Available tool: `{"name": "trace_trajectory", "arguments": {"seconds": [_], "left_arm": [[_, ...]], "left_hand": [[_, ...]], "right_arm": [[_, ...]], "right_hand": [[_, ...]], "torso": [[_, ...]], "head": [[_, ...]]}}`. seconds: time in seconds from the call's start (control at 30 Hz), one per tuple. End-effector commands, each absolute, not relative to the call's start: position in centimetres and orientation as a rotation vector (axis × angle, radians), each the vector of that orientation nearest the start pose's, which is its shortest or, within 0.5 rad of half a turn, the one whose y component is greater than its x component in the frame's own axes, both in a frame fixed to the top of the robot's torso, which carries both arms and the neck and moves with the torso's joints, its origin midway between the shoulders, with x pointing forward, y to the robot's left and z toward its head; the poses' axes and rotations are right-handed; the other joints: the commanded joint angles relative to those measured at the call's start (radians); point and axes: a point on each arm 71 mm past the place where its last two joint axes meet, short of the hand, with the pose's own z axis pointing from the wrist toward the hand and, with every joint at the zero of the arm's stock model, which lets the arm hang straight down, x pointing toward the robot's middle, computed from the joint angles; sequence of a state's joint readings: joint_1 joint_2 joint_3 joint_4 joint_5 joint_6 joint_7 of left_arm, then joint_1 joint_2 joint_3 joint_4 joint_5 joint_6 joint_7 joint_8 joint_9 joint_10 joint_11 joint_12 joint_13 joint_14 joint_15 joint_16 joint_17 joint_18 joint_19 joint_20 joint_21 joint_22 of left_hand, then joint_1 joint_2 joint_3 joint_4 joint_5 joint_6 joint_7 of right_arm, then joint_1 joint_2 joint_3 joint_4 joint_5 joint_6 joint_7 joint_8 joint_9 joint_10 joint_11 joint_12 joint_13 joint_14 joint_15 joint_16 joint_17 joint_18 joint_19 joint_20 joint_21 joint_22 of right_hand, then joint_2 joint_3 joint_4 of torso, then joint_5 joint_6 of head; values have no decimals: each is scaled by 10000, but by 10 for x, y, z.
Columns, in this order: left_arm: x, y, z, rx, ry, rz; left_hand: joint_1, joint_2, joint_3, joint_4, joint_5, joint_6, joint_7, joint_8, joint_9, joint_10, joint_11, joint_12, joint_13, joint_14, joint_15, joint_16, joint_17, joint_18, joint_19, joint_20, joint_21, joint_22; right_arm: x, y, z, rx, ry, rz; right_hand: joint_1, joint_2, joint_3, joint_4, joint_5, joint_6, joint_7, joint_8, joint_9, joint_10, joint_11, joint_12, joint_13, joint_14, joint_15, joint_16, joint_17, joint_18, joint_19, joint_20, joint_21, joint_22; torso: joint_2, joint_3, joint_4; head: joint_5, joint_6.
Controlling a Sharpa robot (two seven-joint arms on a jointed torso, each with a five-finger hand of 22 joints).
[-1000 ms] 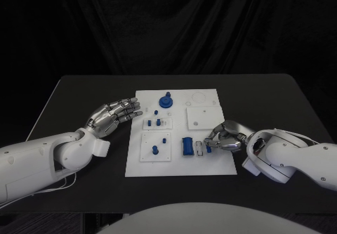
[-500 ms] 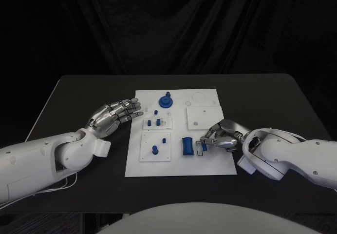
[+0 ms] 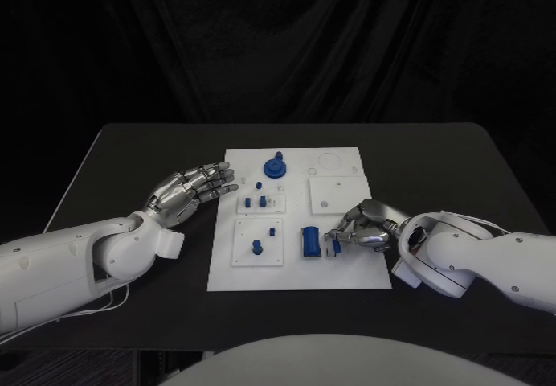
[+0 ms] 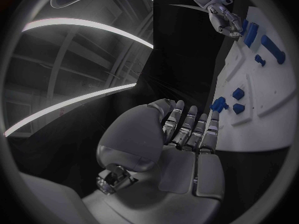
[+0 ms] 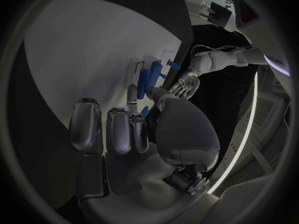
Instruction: Assemble the parts on the task board
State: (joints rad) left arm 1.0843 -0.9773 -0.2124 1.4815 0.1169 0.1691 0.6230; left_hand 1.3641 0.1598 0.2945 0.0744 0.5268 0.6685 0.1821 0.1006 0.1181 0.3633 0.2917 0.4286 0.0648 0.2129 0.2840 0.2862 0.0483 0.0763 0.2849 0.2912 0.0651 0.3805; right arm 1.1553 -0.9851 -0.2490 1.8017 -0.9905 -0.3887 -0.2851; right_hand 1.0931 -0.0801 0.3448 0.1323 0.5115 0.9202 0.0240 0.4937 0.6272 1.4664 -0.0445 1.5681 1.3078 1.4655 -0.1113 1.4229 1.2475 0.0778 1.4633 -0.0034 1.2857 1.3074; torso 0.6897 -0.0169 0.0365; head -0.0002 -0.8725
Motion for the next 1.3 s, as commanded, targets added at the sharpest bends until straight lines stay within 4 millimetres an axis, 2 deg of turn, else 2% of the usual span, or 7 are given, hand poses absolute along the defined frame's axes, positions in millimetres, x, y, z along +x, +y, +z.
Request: {"name": "trace_trajectory", "arguments": {"seconds": [0.03,0.53,0.67,0.73,0.87,1.0,1.3], "left_arm": [[429,273,-272,-12852,14489,-18924],[428,274,-273,-12881,14524,-18895],[428,274,-273,-12888,14542,-18893],[428,274,-273,-12892,14555,-18893],[428,274,-273,-12898,14565,-18892],[428,274,-274,-12907,14571,-18890],[427,275,-275,-12931,14547,-18867]], "left_hand": [[-107,-20,81,-3,55,66,331,39,-4,53,-32,6,8,-7,17,59,8,-21,18,10,-31,0],[-107,-20,81,-3,55,66,331,39,-4,53,-32,6,8,-7,17,59,8,-21,18,10,-31,0],[-107,-20,81,-3,55,66,331,39,-4,53,-32,6,8,-7,17,59,8,-21,18,10,-31,0],[-107,-20,81,-3,55,66,331,39,-4,53,-32,6,8,-7,17,59,8,-21,18,10,-31,0],[-117,-26,106,1,53,42,337,34,-10,45,-39,1,5,-17,16,56,7,-21,12,9,-32,-11],[-117,-26,106,1,53,42,337,34,-10,45,-39,1,5,-17,16,56,7,-21,12,9,-32,-11],[-121,-28,116,3,52,43,338,33,-11,45,-42,3,5,-18,15,60,7,-22,16,9,-31,-7]], "right_arm": [[384,-208,-269,3613,21291,6838],[383,-206,-273,3343,21623,6430],[383,-206,-275,3142,21731,6227],[383,-206,-275,3089,21744,6166],[384,-206,-274,3083,21612,6189],[384,-207,-272,3110,21283,6400],[385,-209,-266,3199,20480,6995]], "right_hand": [[-143,37,-118,35,-94,-19,94,-19,-18,1044,38,27,2630,526,68,-46,-19,-134,365,68,-67,1776],[-656,145,-588,536,-1228,7,126,-38,-76,1044,69,27,2630,508,96,-94,-131,-115,336,97,-153,1748],[-968,98,-958,794,-1735,-17,160,-53,-94,1044,100,27,2630,490,121,-141,-224,-104,318,117,-216,1729],[-1185,129,-1275,1012,-2516,-22,153,-49,-100,1044,95,27,2630,486,122,-155,-253,-99,312,124,-235,1723],[-1394,205,-1730,1309,-3430,-24,135,-21,-99,1044,83,27,2630,489,110,-158,-268,-95,312,117,-252,1721],[-1538,284,-2019,1516,-3752,-4,124,16,-90,1044,72,27,2630,492,102,-155,-269,-96,315,112,-250,1723],[-1180,785,-2409,1503,-2254,82,44,255,21,1044,3,27,2630,507,45,-102,-197,-109,332,62,-187,1745]], "torso": [[10,16,6],[6,28,-26],[7,28,-12],[7,28,-8],[3,21,-3],[-1,20,-6],[-6,19,-19]], "head": [[-11,-1],[48,-1],[46,-1],[43,-1],[47,-1],[61,-1],[80,-1]]}}
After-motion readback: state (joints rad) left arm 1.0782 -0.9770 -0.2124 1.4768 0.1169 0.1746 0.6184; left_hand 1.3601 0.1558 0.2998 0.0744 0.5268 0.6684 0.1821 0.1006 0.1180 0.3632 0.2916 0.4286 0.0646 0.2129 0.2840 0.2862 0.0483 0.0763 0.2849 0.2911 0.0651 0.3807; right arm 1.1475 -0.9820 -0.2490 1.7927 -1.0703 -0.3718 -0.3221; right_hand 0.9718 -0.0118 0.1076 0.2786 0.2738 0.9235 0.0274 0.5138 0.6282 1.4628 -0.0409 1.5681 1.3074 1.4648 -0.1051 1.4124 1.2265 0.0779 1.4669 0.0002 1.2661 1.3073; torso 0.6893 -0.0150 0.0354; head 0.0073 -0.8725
